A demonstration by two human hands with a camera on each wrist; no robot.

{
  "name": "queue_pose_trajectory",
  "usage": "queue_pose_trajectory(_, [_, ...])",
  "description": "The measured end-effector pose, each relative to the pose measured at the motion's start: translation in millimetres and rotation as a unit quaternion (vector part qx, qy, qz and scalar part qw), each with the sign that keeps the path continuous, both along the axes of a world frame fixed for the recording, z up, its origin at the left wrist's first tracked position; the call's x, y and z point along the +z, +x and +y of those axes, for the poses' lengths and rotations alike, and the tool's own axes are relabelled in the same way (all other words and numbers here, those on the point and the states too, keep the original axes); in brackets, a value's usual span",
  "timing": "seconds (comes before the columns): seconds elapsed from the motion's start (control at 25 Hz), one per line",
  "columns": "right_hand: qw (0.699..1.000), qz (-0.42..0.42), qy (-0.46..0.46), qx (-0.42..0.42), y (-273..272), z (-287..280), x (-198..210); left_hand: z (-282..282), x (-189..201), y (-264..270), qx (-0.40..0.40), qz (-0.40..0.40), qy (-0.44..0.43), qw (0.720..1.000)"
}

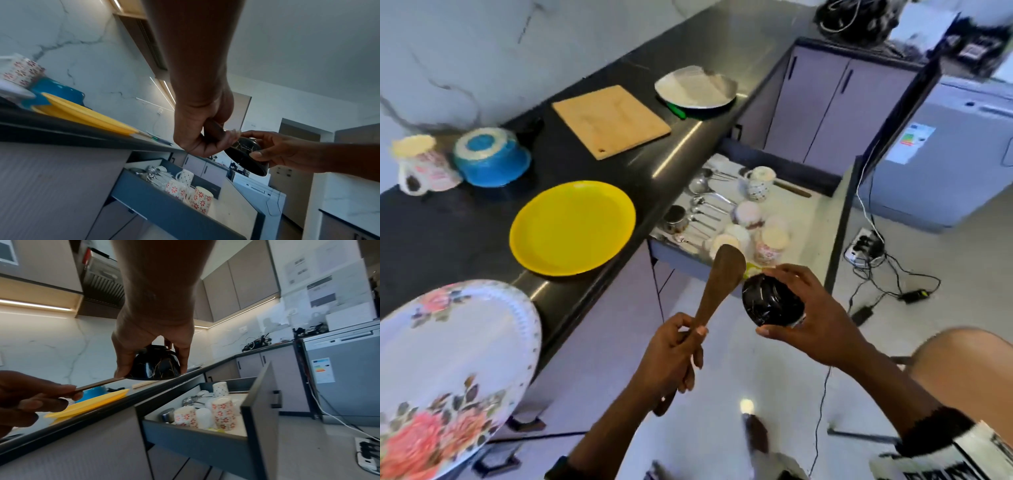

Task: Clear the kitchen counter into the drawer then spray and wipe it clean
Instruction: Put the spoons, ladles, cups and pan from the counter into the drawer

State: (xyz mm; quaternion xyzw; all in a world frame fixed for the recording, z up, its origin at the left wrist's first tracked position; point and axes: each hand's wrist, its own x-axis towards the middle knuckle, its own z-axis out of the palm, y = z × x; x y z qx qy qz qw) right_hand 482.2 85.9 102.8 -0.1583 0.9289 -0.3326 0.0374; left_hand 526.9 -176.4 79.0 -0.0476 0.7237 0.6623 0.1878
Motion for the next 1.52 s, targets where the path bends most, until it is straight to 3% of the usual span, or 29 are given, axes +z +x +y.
queue_pose_trajectory(0.16, [1.0, 0.002, -0.013, 0.001, -23.0, 93.7, -10.0, 71.8, -12.5, -28.7, 0.0, -0.031, -0.028, 0.999])
queue_pose_trajectory(0.4, [0.999, -0.008, 0.008, 0.031, -84.1, 203.8, 1.6, 173.9, -32.8, -79.7, 0.095, -0.058, -0.089, 0.99])
queue_pose_trajectory(0.76, [0.981, -0.028, 0.132, 0.137, -252.2, 228.8, -1.8, 220.2, -40.0, -133.3, 0.186, -0.06, -0.058, 0.979])
queue_pose_trajectory(0.88, [0.945, -0.027, 0.24, 0.222, -324.9, 228.3, -9.9, 227.5, -49.3, -181.6, 0.189, -0.053, -0.045, 0.98])
queue_pose_trajectory(1.04, [0.896, -0.074, 0.344, 0.271, -405.3, 206.5, -27.4, 239.4, -70.6, -229.3, 0.228, -0.082, -0.049, 0.969])
queue_pose_trajectory(1.2, [0.842, -0.131, 0.42, 0.313, -454.4, 172.2, -66.1, 241.2, -75.7, -257.4, 0.266, -0.107, -0.054, 0.957])
queue_pose_trajectory(1.32, [0.81, -0.123, 0.464, 0.338, -472.6, 148.9, -83.6, 235.7, -70.6, -260.5, 0.292, -0.109, -0.051, 0.949])
queue_pose_trajectory(1.52, [0.693, -0.026, 0.535, 0.482, -485.7, 129.5, -116.7, 240.0, -70.1, -255.5, 0.325, -0.154, -0.031, 0.933])
